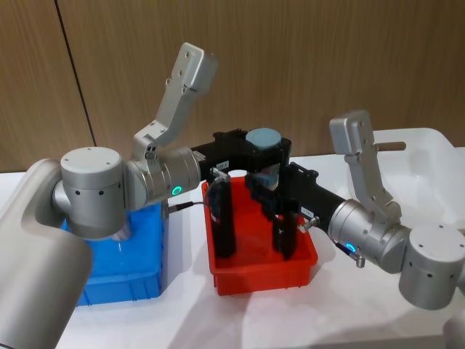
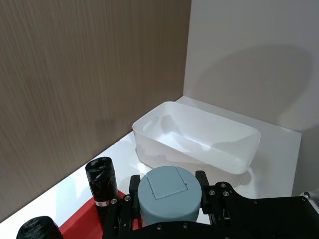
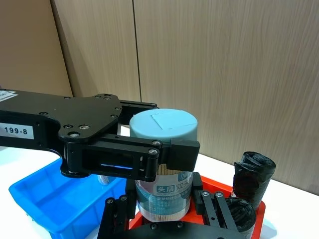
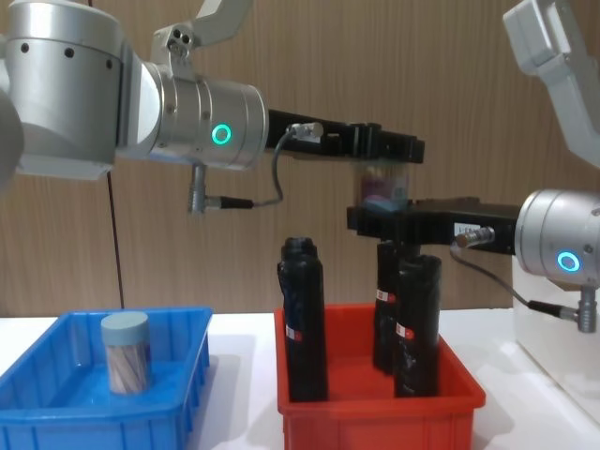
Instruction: Pick the cotton swabs from the blue box and place them into the white box.
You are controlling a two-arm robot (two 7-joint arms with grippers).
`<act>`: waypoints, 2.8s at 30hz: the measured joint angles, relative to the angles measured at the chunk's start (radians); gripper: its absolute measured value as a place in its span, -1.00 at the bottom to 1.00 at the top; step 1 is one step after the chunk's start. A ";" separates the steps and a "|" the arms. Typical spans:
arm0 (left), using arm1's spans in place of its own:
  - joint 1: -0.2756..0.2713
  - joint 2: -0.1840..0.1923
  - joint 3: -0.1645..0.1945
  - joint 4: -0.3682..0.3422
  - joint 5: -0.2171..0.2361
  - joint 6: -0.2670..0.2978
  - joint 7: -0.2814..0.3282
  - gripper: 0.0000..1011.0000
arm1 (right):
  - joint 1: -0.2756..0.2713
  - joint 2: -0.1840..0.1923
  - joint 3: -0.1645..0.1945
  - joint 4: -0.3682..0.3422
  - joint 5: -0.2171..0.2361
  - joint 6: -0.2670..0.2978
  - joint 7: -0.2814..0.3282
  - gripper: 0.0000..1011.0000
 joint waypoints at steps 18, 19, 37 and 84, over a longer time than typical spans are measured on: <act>0.000 0.000 0.000 0.000 0.000 0.001 0.000 0.99 | 0.000 0.002 -0.003 -0.003 0.015 -0.013 -0.003 0.24; 0.000 0.000 0.000 0.000 0.000 0.001 0.000 0.99 | 0.000 0.002 -0.003 -0.003 0.015 -0.013 -0.003 0.24; 0.000 0.000 0.000 0.000 0.000 0.001 0.000 0.99 | -0.010 0.020 0.012 0.006 0.027 -0.028 -0.046 0.24; 0.000 0.000 0.000 0.000 0.000 0.000 0.000 0.99 | 0.131 0.096 0.154 0.385 -0.031 -0.157 -0.258 0.24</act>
